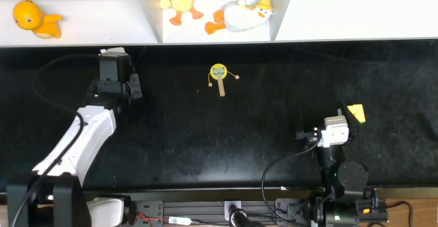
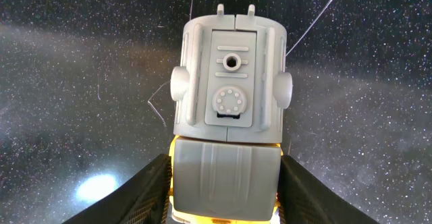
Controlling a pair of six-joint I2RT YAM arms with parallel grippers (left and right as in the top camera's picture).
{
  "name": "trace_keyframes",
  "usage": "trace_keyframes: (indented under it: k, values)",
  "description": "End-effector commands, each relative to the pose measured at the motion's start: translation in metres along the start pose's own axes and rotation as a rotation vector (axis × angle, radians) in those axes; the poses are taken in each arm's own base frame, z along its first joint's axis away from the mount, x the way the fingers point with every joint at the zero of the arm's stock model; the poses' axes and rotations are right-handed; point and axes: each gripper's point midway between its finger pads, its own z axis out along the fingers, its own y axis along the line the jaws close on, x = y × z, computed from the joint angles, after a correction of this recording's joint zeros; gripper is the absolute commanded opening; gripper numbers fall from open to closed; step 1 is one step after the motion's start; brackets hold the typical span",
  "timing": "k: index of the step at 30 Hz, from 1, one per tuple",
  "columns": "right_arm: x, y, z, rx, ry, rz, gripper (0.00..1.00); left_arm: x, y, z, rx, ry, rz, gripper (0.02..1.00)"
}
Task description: Store Toys
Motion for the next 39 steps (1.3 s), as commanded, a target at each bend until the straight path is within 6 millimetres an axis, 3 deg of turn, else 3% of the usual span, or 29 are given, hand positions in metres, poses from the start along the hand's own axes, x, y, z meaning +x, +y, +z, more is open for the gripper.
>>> trace_keyframes:
  k: [1,12,21,28,39]
  values:
    - [-0.003,-0.001,-0.001,0.004,-0.012,-0.001,0.993,-0.006,0.006,-0.012,-0.016,-0.03,-0.003,0.415]
    - [-0.003,-0.001,-0.001,0.004,-0.012,-0.001,0.993,-0.047,0.013,-0.062,0.019,-0.197,-0.056,0.411]
    - [-0.003,-0.001,-0.001,0.004,-0.012,-0.001,0.993,-0.091,0.011,-0.081,0.038,-0.288,-0.085,0.378]
    - [-0.003,-0.001,-0.001,0.004,-0.012,-0.001,0.996,-0.119,0.0,-0.08,0.07,-0.309,-0.089,0.384]
    - [-0.003,-0.001,-0.001,0.004,-0.012,-0.001,0.996,-0.162,-0.021,-0.048,0.09,-0.313,-0.088,0.384]
